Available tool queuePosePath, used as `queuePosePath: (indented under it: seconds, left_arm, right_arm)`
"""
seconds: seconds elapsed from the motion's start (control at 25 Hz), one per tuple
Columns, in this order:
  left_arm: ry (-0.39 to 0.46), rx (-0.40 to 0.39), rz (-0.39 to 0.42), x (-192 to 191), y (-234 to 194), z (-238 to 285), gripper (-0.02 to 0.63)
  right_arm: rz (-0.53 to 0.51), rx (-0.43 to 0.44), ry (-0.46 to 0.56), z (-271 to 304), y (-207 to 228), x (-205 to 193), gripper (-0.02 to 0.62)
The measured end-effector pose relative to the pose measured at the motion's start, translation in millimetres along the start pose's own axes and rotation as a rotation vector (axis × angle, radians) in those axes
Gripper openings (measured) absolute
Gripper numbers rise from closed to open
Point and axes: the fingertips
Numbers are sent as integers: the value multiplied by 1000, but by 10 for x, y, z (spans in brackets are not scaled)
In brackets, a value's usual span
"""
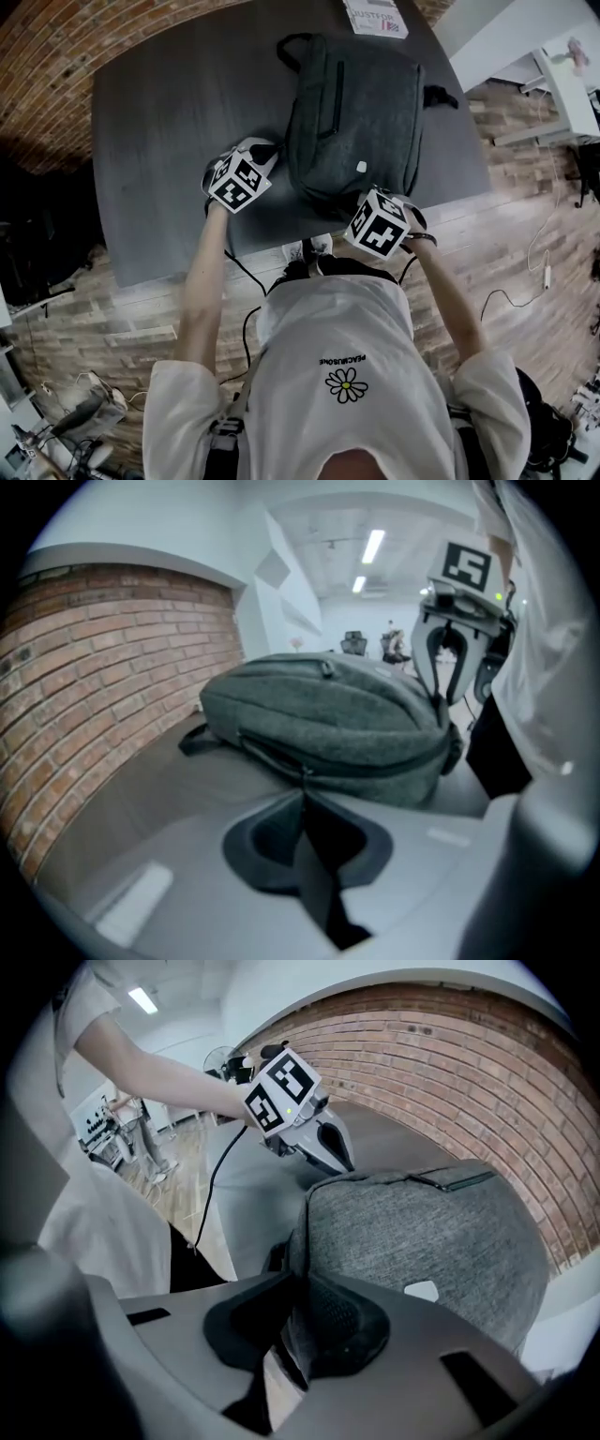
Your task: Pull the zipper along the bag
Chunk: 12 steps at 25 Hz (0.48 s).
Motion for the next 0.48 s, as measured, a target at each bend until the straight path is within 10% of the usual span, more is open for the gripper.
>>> queuePosePath:
  seconds: [0.24,0.48]
  left_arm:
    - [4,-5,-7,-11,-22,-24,5]
    - [6,-9,-13,-29,-26,-22,5]
  right_arm:
    - [87,-64,237,-75,-2,769,182]
    - [-18,-296,122,295,306,977,190]
Point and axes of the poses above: the fingertips, and each gripper's own axes: z forward along the fingers, y to its right, x out of its top, and after that the axes turned 5 degrees about -y, right-handed
